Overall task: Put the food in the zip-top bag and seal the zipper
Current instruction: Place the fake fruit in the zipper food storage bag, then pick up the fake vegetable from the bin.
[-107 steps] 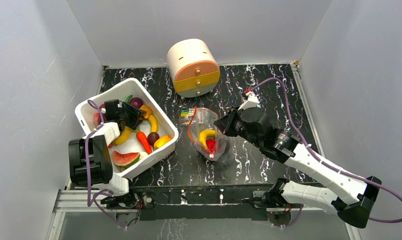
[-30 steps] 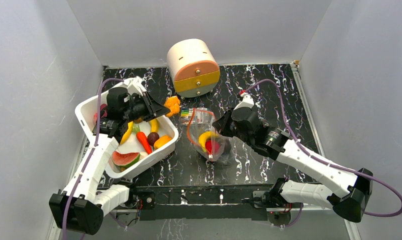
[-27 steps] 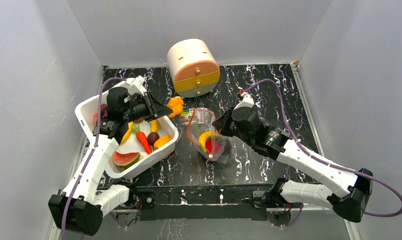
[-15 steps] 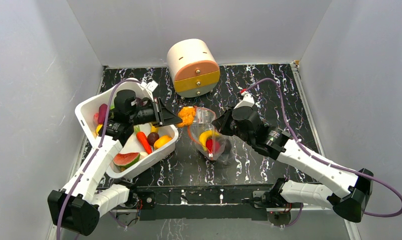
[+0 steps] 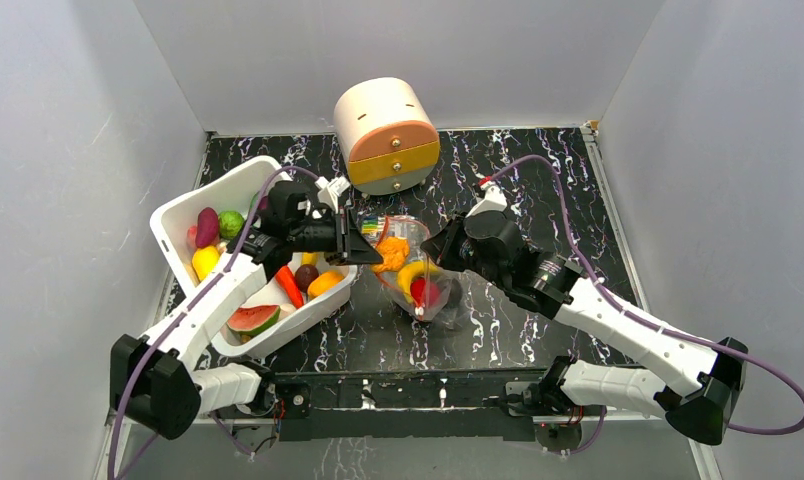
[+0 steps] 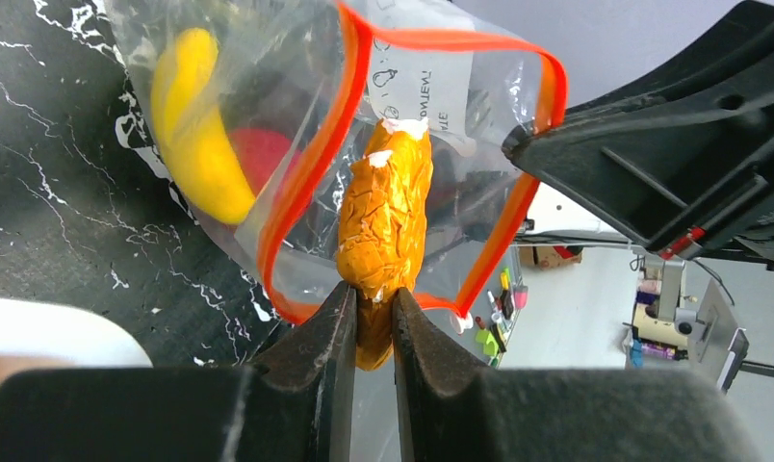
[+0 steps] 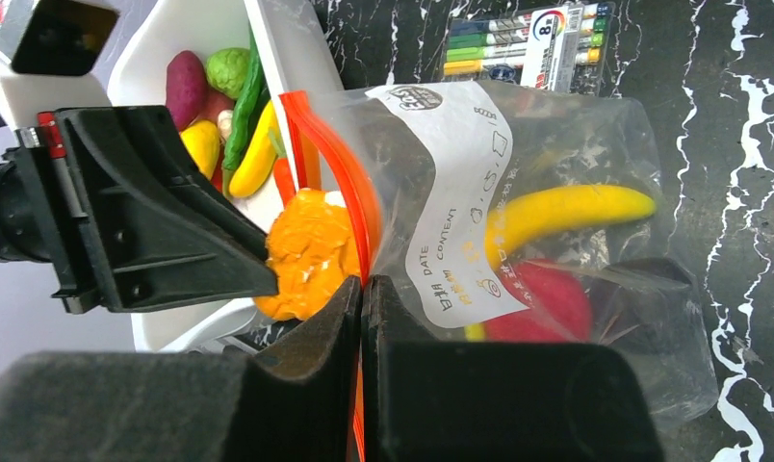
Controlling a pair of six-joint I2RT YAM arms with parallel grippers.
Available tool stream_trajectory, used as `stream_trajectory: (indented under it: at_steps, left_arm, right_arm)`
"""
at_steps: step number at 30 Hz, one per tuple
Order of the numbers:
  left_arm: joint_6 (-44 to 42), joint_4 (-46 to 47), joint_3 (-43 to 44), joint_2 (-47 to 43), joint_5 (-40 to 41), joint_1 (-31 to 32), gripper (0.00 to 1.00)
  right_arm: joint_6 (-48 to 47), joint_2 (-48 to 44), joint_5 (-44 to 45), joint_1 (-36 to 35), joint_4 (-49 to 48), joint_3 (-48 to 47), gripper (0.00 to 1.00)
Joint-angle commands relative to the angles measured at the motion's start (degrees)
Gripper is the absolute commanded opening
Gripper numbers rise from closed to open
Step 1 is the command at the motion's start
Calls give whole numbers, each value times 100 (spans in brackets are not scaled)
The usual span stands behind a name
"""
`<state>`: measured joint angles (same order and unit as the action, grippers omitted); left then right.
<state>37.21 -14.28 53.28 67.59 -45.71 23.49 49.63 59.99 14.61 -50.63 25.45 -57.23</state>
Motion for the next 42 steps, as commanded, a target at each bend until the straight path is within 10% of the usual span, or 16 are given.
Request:
stream_trajectory:
  at_steps: [1, 5, 8, 13, 42]
  left_arm:
    - [-27, -148, 392, 99, 160, 204, 1]
    - [194, 113, 342, 94, 343, 280, 21]
    - [366, 311, 291, 113, 325, 334, 54]
    - [-13, -104, 594, 45, 712, 341, 68]
    - [-1364, -1807, 1613, -184, 7626, 250, 84]
  right_arm:
    - [12, -46, -140, -26, -377, -310, 0]
    - [12, -75, -170, -24, -395, -252, 0]
    - [25, -96, -243, -25, -379, -188, 0]
    - [21, -221, -183, -26, -294, -142, 0]
    - [-124, -1063, 414, -26, -120, 416, 0]
